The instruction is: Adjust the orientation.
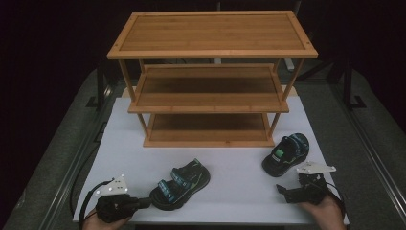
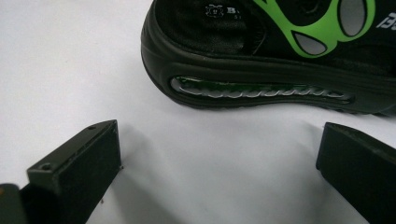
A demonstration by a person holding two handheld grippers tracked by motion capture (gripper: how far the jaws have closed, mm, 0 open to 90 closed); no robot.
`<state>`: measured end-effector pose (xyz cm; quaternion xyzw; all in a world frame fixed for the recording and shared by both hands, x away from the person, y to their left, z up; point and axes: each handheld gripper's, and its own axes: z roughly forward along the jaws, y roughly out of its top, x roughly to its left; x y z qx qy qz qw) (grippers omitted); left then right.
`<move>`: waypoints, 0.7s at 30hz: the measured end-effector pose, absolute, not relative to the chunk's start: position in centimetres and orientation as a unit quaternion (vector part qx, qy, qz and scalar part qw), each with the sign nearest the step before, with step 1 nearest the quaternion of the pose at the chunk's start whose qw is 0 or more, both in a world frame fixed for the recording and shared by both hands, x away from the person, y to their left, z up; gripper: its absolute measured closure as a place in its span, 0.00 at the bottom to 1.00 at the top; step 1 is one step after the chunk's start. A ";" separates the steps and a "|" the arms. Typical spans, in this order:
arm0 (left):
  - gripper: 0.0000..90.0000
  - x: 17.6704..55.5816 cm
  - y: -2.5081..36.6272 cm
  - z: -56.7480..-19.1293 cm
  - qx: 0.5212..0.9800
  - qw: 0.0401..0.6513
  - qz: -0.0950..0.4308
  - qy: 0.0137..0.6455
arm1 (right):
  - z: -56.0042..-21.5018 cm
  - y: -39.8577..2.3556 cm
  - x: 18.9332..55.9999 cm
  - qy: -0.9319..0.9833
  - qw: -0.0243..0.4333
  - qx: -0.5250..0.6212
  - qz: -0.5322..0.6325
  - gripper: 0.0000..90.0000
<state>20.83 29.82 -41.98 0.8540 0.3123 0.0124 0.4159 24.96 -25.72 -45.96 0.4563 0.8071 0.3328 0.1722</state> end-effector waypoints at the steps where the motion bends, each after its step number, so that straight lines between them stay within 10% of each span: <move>1: 1.00 20.9 29.8 -42.0 0.853 0.417 0.012 0.313 | -46.0 -25.7 25.0 0.807 0.172 0.456 0.333 0.00; 21: 1.00 24.8 30.5 -41.8 0.854 0.401 0.052 0.326 | -46.0 -25.7 25.0 0.807 0.172 0.456 0.333 0.00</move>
